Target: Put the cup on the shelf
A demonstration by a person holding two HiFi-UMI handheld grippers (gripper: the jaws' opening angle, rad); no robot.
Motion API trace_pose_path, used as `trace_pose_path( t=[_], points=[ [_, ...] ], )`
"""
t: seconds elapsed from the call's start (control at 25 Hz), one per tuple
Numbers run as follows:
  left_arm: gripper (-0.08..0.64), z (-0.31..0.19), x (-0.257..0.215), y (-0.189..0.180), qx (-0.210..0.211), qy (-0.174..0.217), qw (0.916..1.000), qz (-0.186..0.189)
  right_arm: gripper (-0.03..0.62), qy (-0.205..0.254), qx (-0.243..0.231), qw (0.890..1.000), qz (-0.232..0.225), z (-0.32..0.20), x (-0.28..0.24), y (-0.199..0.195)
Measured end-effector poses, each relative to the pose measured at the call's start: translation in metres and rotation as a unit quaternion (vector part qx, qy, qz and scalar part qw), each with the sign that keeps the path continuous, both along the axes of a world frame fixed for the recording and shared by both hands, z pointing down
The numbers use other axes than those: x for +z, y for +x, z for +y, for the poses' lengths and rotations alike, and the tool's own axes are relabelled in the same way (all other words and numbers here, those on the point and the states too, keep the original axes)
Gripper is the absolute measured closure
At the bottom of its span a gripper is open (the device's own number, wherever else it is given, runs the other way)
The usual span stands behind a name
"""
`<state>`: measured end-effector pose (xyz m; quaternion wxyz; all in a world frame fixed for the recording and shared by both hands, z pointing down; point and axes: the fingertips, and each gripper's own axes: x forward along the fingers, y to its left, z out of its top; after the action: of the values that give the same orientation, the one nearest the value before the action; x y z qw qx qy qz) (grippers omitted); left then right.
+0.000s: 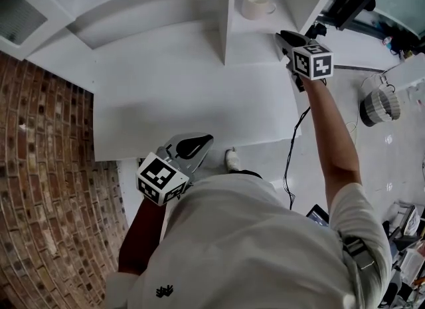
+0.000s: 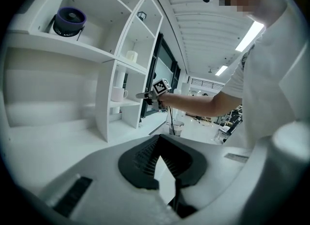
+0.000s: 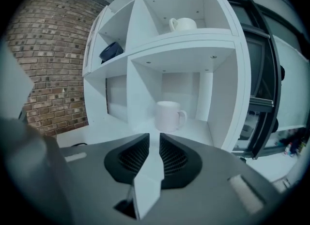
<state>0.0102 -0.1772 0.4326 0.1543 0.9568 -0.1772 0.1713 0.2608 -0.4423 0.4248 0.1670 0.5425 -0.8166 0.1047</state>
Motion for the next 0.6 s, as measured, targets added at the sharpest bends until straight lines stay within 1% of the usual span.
trace_pose_path(
  t=[0.12,0.32,0.6],
  points=[
    [0.554,0.012,0.002,-0.008,0.005,-0.001,1.0000,0.001,0.580,-0.007,0.006,1.000,0.003,0.023,0.008,-0.007],
    [0.554,0.032,0.004,-0.022,0.014,-0.002,0.9999,0.001,0.584,-0.020,0.012,1.000,-0.002,0.060,0.020,-0.022],
    [0.554,0.059,0.005,-0.036,0.024,0.000,0.9997,0.000,0.584,-0.034,0.003,0.999,-0.028,0.120,0.032,-0.055]
  ],
)
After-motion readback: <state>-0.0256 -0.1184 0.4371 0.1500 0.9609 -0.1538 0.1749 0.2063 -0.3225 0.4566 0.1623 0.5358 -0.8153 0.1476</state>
